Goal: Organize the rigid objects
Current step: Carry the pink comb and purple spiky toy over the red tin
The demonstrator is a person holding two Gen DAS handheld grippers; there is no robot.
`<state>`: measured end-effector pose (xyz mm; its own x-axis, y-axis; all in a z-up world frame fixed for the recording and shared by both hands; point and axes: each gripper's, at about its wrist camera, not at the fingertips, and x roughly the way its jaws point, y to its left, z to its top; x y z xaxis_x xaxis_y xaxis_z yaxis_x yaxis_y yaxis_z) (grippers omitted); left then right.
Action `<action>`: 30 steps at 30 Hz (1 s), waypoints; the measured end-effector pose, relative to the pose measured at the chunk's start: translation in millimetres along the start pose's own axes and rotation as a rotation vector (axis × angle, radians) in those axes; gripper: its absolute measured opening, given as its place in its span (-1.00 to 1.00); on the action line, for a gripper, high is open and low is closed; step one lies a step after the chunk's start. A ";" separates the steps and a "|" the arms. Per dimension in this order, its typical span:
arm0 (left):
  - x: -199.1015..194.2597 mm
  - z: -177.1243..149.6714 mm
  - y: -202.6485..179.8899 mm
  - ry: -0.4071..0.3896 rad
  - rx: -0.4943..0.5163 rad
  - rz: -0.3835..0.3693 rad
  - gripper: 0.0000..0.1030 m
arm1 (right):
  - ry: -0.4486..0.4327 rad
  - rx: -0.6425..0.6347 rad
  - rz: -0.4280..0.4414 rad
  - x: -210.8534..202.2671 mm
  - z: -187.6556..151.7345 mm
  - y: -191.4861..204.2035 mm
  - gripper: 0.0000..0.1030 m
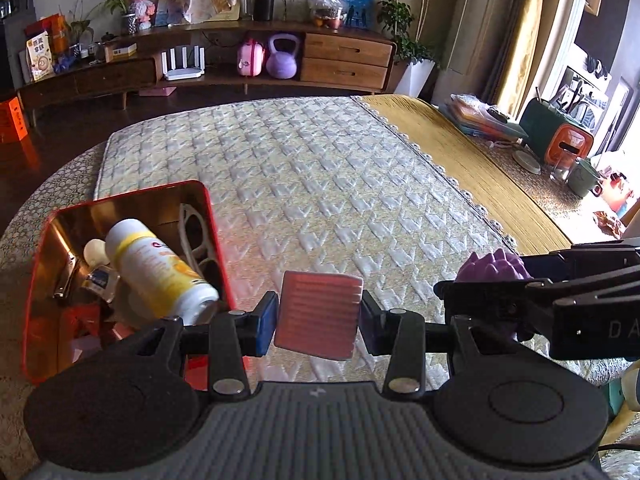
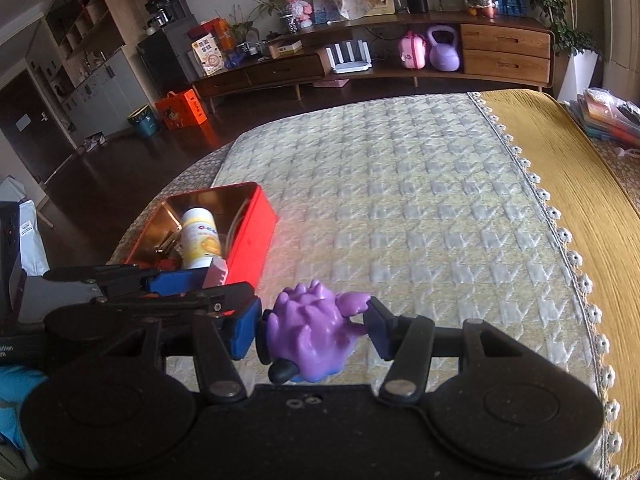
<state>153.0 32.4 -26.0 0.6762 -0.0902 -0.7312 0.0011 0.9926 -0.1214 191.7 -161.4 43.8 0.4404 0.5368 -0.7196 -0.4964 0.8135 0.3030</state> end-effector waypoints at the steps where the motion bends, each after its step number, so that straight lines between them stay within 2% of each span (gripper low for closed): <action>1: -3.5 -0.6 6.1 -0.002 -0.005 0.005 -0.20 | 0.000 -0.009 0.004 0.4 0.2 5.9 0.08; 17: -34.1 -4.3 110.4 -0.019 -0.082 0.126 -0.20 | 0.018 -0.128 0.059 37.6 7.1 85.5 0.08; 26: -19.7 13.1 160.2 0.005 -0.117 0.190 -0.20 | 0.027 -0.169 0.097 65.7 19.5 123.3 0.08; 30: -5.9 23.2 170.2 0.015 -0.127 0.203 -0.20 | 0.017 -0.238 0.097 79.9 20.7 147.2 0.08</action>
<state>166.3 203.7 -26.8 0.6418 0.1075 -0.7593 -0.2266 0.9725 -0.0538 169.4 5.9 43.9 0.3704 0.6040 -0.7057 -0.6987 0.6817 0.2168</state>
